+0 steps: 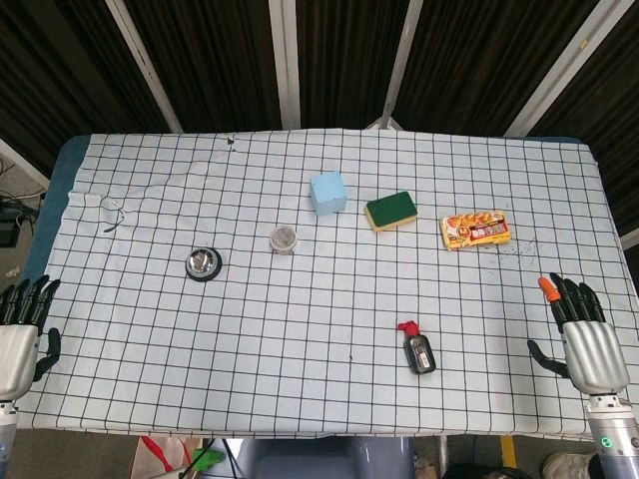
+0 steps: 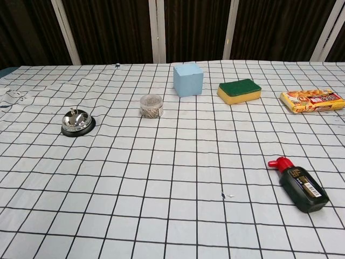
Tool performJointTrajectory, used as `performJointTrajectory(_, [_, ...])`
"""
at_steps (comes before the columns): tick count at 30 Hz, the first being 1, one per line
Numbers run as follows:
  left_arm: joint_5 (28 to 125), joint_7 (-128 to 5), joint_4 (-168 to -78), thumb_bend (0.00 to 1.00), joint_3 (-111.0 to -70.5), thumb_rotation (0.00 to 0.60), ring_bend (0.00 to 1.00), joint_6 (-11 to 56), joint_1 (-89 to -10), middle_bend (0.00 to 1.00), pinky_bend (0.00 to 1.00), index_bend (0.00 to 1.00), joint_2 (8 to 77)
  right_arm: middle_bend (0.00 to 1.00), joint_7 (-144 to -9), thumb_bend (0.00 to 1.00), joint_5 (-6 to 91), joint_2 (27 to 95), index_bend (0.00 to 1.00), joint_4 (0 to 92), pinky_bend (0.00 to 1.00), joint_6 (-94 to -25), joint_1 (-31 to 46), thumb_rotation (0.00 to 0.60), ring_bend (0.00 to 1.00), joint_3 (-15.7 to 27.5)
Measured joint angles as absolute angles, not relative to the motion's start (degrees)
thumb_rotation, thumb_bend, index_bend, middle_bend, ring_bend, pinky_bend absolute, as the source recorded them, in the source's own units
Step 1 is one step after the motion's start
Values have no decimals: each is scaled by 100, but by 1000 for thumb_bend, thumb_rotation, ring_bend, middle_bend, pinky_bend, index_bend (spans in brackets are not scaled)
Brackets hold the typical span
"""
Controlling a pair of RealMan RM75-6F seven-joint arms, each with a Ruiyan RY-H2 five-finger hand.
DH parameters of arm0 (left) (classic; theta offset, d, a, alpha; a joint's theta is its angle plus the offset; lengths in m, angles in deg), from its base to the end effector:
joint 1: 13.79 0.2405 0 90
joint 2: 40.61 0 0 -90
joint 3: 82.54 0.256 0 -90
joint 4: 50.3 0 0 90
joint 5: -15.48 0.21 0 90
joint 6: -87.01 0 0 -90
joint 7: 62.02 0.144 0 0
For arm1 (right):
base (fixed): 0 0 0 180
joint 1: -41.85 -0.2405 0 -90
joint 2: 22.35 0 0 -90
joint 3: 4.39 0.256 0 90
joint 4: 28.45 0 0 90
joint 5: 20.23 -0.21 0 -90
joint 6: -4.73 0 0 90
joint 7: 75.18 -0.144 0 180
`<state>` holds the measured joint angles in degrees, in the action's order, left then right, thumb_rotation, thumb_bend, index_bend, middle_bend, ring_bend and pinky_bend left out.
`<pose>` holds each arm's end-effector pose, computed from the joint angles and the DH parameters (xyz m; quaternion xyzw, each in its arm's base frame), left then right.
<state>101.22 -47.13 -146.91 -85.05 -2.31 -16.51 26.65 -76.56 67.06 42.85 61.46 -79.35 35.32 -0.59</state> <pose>-0.2951 0.1669 0.1450 -0.5977 -0.3435 -0.3544 0.6318 -0.3089 -0.1940 0.1558 0.6054 -0.3747 0.4022 0.5756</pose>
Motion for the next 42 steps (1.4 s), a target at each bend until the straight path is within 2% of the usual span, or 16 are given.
performJointTrajectory(15, [10160,-4706,-14668,840,-8495,600,0,-175,-1680,44,10,42,2683,0,-7667,305,6710,4259,77,6171,0,-7992,3568,600,24,-63])
performJointTrajectory(27, [9932,-4748,-14232,844,-8587,600,0,565,-2079,44,10,42,2915,0,-7768,304,6754,4213,77,6176,0,-8026,3597,600,24,-87])
performJointTrajectory(34, [9706,-4978,-13520,850,-8846,600,0,1269,-2655,43,10,42,3346,0,-7783,305,6739,4232,77,6148,0,-7961,3567,600,24,-83])
performJointTrajectory(42, [9710,-5297,-12257,853,-9144,600,0,2005,-3600,42,10,42,4286,0,-7756,304,6678,4243,77,6136,0,-7912,3555,600,24,-68])
